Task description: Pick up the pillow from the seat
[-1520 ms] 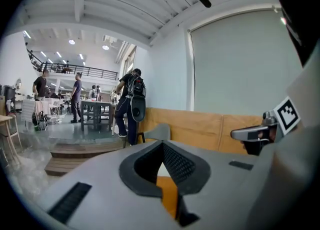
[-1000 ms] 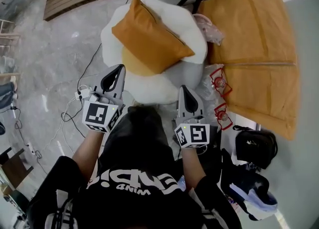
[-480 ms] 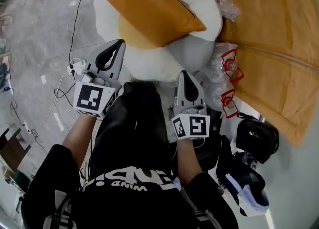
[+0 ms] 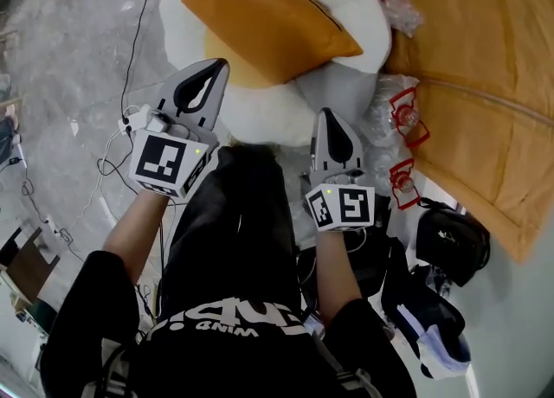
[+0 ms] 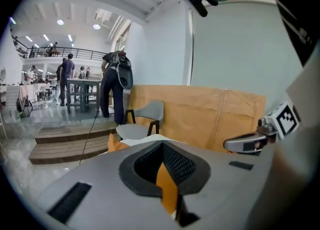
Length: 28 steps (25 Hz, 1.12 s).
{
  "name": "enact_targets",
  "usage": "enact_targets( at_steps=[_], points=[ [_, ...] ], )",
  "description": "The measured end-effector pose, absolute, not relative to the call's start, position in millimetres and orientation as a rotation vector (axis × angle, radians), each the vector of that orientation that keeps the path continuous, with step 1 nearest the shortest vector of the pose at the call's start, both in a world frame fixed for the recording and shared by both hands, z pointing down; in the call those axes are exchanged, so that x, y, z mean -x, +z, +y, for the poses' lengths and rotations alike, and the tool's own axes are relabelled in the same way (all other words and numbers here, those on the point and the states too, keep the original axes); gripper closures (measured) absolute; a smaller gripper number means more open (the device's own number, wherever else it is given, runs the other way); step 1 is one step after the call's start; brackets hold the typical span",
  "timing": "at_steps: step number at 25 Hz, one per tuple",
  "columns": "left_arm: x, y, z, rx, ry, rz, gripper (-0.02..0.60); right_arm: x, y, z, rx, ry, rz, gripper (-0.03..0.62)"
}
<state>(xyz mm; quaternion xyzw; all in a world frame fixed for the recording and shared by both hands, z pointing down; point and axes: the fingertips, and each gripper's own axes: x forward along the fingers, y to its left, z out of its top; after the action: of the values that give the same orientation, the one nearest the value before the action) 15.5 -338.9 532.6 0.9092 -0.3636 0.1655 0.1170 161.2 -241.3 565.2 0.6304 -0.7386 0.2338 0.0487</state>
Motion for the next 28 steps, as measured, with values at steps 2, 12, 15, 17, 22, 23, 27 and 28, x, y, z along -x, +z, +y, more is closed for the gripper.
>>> enact_targets(
  at_steps=[2,12,15,17,22,23,27,28],
  points=[
    [-18.2,538.3,-356.2,-2.674,0.468,-1.082,0.574,-164.0,569.2,-253.6,-1.915,0.710,-2.274,0.572],
    [-25.6,643.6,-447.5,-2.624,0.806,-1.013,0.572,-207.9,656.7,-312.9,-1.934,0.783,-2.163,0.572],
    [-23.2,677.0,-474.7,-2.527,0.870,-1.013,0.572,-225.6,690.9,-325.2,-1.956,0.859,-2.111,0.572],
    [-20.4,699.7,-495.4,-2.486,0.900,-1.031,0.572,-237.9,711.9,-331.4,-1.982,0.906,-2.072,0.572],
    [-6.8,731.8,-541.1,-2.322,0.873,-1.082,0.571,-255.2,754.1,-345.1,-1.973,1.007,-2.000,0.572],
    [-2.2,736.2,-549.9,-2.297,0.865,-1.108,0.571,-257.9,760.8,-346.7,-1.966,1.024,-1.985,0.571],
    [5.2,757.7,-579.6,-2.205,0.759,-1.139,0.543,-263.0,782.0,-348.0,-1.934,1.109,-1.942,0.569],
    [3.7,760.4,-586.3,-2.200,0.743,-1.127,0.477,-265.1,787.3,-347.7,-1.945,1.151,-1.927,0.553]
  ],
)
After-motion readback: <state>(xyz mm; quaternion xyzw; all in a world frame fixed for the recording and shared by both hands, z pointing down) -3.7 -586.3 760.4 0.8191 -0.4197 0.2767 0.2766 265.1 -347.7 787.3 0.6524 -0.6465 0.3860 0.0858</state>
